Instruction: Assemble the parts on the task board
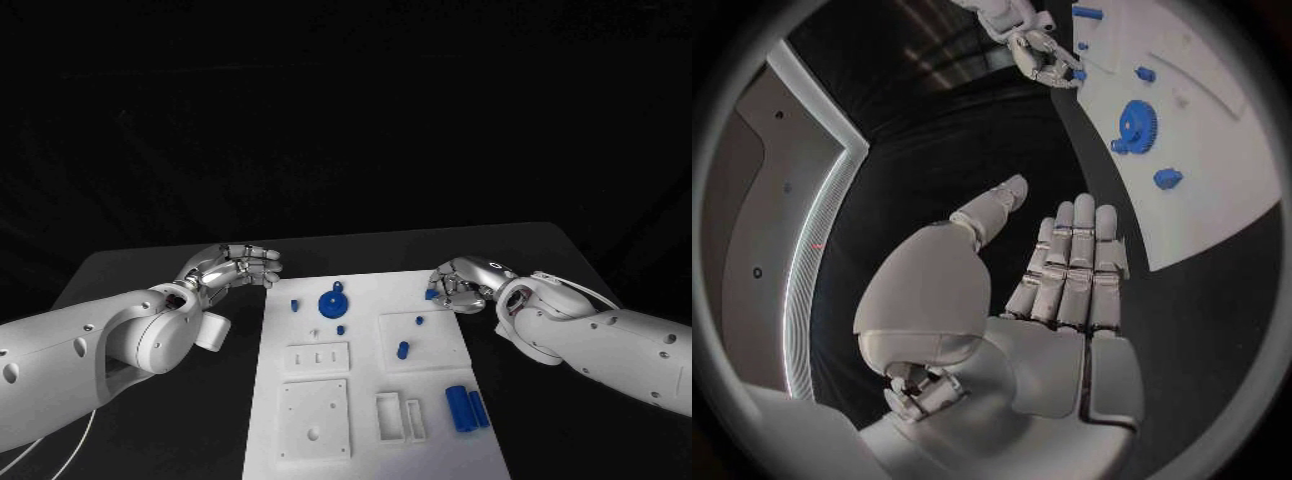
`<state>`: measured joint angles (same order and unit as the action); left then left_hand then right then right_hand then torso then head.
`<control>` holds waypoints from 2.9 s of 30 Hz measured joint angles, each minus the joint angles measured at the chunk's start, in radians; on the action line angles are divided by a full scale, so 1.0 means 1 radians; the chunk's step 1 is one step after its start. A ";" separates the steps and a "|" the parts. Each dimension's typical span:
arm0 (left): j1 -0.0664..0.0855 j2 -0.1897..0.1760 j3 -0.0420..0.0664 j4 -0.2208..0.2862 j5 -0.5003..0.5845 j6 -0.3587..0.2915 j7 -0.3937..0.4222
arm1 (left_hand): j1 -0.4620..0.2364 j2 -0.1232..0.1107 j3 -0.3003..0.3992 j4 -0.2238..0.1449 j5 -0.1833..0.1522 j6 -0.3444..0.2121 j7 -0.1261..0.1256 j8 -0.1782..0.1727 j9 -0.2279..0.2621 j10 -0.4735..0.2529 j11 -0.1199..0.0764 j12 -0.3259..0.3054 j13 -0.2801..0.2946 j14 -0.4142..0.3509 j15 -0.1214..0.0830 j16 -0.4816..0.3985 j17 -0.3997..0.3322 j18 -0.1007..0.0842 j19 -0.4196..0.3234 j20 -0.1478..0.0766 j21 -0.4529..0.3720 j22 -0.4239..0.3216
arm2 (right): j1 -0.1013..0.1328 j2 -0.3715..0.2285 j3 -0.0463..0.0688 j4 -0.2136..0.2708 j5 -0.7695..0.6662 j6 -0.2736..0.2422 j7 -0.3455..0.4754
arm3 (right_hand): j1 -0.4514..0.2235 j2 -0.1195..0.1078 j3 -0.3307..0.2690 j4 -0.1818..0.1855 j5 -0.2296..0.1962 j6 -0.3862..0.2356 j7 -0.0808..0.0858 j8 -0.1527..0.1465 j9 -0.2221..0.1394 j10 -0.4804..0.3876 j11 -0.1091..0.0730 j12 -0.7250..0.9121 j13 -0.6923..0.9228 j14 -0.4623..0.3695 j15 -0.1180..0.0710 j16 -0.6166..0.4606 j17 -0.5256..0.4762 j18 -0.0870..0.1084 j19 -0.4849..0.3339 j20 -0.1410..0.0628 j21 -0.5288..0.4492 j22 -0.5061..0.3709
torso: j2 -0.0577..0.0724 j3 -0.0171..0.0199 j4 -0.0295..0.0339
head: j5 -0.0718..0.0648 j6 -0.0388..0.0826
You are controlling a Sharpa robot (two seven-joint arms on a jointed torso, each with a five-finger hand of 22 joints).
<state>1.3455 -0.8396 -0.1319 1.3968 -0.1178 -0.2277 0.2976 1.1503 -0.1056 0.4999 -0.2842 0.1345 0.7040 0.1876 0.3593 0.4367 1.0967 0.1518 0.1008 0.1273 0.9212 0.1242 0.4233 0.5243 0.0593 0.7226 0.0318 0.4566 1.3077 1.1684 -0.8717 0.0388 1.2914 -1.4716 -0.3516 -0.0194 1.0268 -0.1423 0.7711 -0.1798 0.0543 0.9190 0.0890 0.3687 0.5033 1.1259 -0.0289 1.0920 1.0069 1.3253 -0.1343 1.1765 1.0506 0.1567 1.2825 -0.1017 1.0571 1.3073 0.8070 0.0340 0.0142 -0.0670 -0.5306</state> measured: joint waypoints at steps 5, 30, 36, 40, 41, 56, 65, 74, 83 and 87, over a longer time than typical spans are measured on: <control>0.000 0.000 0.000 0.001 -0.009 0.003 -0.004 | -0.002 0.002 0.000 0.000 0.000 0.016 0.005 0.006 0.003 0.023 -0.013 0.017 0.008 0.016 -0.009 0.015 0.009 0.002 0.013 -0.013 0.012 0.000 | 0.000 0.000 0.000 0.000 -0.006 -0.005 -0.002 | 0.000 0.000 0.000 0.000 0.000 0.002 -0.002 0.000 0.002 0.000 0.000 0.001 0.001 0.000 0.000 0.000 0.000 0.001 0.000 0.000 0.000 0.000 | 0.000 0.0003 -0.0004 | 0.000 0.000; 0.000 -0.002 0.000 0.003 -0.025 0.006 -0.012 | -0.011 0.003 0.000 0.000 0.000 0.022 0.003 0.006 0.004 0.029 -0.014 0.019 0.011 0.022 -0.014 0.022 0.018 0.003 0.018 -0.017 0.016 0.000 | 0.000 0.000 0.000 -0.004 -0.005 -0.005 -0.007 | -0.026 -0.062 -0.091 -0.038 0.000 0.003 -0.003 -0.021 0.001 -0.011 0.011 -0.010 -0.003 -0.010 -0.001 -0.012 0.000 0.006 -0.011 0.000 0.000 0.000 | 0.000 0.0012 -0.0009 | -0.004 -0.001; 0.000 -0.002 0.000 0.003 -0.025 0.006 -0.013 | -0.011 0.003 0.000 0.000 0.000 0.022 0.003 0.006 0.004 0.025 -0.011 0.019 0.011 0.021 -0.014 0.022 0.018 0.002 0.018 -0.017 0.016 0.000 | 0.000 0.000 0.000 -0.006 -0.002 0.003 -0.004 | 0.010 -0.018 -0.046 -0.020 0.000 0.003 -0.003 -0.015 0.007 -0.011 0.011 -0.007 0.000 -0.010 -0.001 -0.012 0.005 0.006 -0.011 0.000 0.000 0.000 | 0.000 0.0012 -0.0009 | -0.005 0.000; 0.000 -0.002 0.000 0.002 -0.026 0.006 -0.013 | -0.011 0.003 0.000 0.000 0.000 0.022 0.003 0.006 0.004 0.025 -0.011 0.019 0.011 0.021 -0.014 0.022 0.018 0.001 0.018 -0.017 0.016 0.000 | 0.001 -0.001 0.001 -0.006 -0.001 0.010 -0.002 | 0.009 -0.004 -0.017 -0.002 0.000 0.003 -0.003 -0.015 0.010 -0.005 0.005 0.016 0.014 -0.010 -0.001 -0.007 0.012 0.006 -0.011 0.000 0.000 0.000 | 0.000 0.0012 -0.0004 | -0.006 0.000; 0.000 -0.002 0.000 0.002 -0.026 0.006 -0.013 | -0.011 0.003 0.000 0.000 0.000 0.022 0.004 0.006 0.004 0.025 -0.011 0.019 0.011 0.021 -0.014 0.022 0.018 0.001 0.018 -0.017 0.019 0.000 | 0.001 -0.001 0.001 -0.006 -0.001 0.011 -0.002 | 0.007 -0.002 -0.014 0.000 0.000 0.003 -0.003 -0.015 0.011 -0.004 0.004 0.021 0.016 -0.010 -0.001 -0.005 0.013 0.006 -0.011 0.000 0.000 0.000 | 0.000 0.0012 -0.0004 | -0.006 0.000; 0.000 -0.002 0.000 0.002 -0.026 0.006 -0.020 | -0.011 0.003 0.000 0.000 0.000 0.022 0.003 0.006 0.004 0.022 -0.007 0.019 0.011 0.021 -0.014 0.026 0.021 -0.005 0.018 -0.017 0.019 0.000 | 0.003 0.000 0.002 -0.006 0.033 0.035 0.005 | -0.028 0.033 -0.015 0.004 0.000 0.013 -0.013 -0.003 0.035 0.005 -0.006 0.088 0.071 -0.006 -0.005 0.004 0.027 0.008 -0.007 0.004 0.008 0.000 | 0.000 0.0009 -0.0009 | -0.006 -0.004; 0.000 -0.002 0.000 0.002 -0.026 0.006 -0.024 | -0.011 0.003 0.008 -0.002 0.020 0.022 0.003 0.006 0.004 0.022 -0.007 0.019 0.012 0.021 -0.014 0.026 0.023 -0.006 0.017 -0.017 0.019 0.000 | 0.001 -0.001 0.001 -0.007 0.094 0.034 0.008 | -0.038 0.037 -0.020 -0.007 0.000 0.108 -0.071 0.000 0.028 -0.013 -0.023 0.096 0.077 -0.021 -0.018 0.005 0.028 0.037 -0.008 0.004 0.007 0.000 | 0.000 0.0007 -0.0004 | -0.007 -0.004; 0.000 -0.002 0.000 0.002 -0.027 0.006 -0.026 | -0.011 0.003 0.008 -0.002 0.024 0.022 0.003 0.006 0.004 0.022 -0.007 0.019 0.012 0.021 -0.014 0.026 0.023 -0.006 0.017 -0.017 0.019 0.000 | 0.000 0.000 0.000 -0.006 0.114 0.028 0.006 | -0.039 0.059 -0.051 -0.038 -0.001 0.122 -0.073 0.006 0.028 -0.017 -0.019 0.095 0.088 -0.021 -0.018 0.005 0.031 0.043 -0.020 0.005 0.012 0.000 | 0.000 0.0007 -0.0004 | -0.007 -0.004; 0.000 -0.002 0.000 0.002 -0.027 0.006 -0.028 | -0.011 0.003 0.008 -0.002 0.024 0.022 0.003 0.006 0.004 0.022 -0.007 0.019 0.012 0.021 -0.014 0.026 0.023 -0.007 0.017 -0.017 0.019 0.000 | 0.000 0.002 0.000 -0.003 0.178 0.022 0.006 | -0.033 0.067 -0.054 -0.041 -0.004 0.123 -0.073 0.006 0.028 -0.016 -0.019 0.095 0.089 -0.021 -0.018 0.005 0.031 0.044 -0.023 0.009 0.012 0.000 | 0.000 0.0010 -0.0009 | -0.008 -0.003; 0.000 -0.002 0.000 0.001 -0.027 0.006 -0.029 | -0.011 0.003 0.008 -0.002 0.028 0.021 0.004 0.006 0.004 0.022 -0.007 0.019 0.012 0.021 -0.014 0.027 0.024 -0.007 0.017 -0.017 0.023 0.000 | 0.000 0.000 0.000 0.010 0.251 0.025 0.008 | -0.033 0.067 -0.056 -0.042 -0.004 0.123 -0.072 0.006 0.028 -0.016 -0.019 0.095 0.090 -0.021 -0.018 0.005 0.032 0.045 -0.023 0.009 0.012 0.000 | 0.000 0.0011 -0.0008 | -0.009 -0.003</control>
<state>1.3455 -0.8418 -0.1319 1.3975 -0.1449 -0.2213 0.2689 1.1394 -0.1027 0.5077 -0.2865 0.1620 0.7255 0.1911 0.3652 0.4404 1.1183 0.1449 0.1199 0.1390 0.9425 0.1098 0.4499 0.5482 0.0521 0.7400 0.0145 0.4799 1.3074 1.1679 -0.8713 0.0388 1.3018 -1.2204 -0.3269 -0.0114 0.9935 -0.0749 0.7150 -0.2222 0.0502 1.0416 0.0167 0.3746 0.5317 1.1094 -0.0482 1.1873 1.0969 1.3041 -0.1521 1.1811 1.0827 0.2013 1.2591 -0.0929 1.0688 1.3073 0.8065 0.0351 0.0134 -0.0760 -0.5338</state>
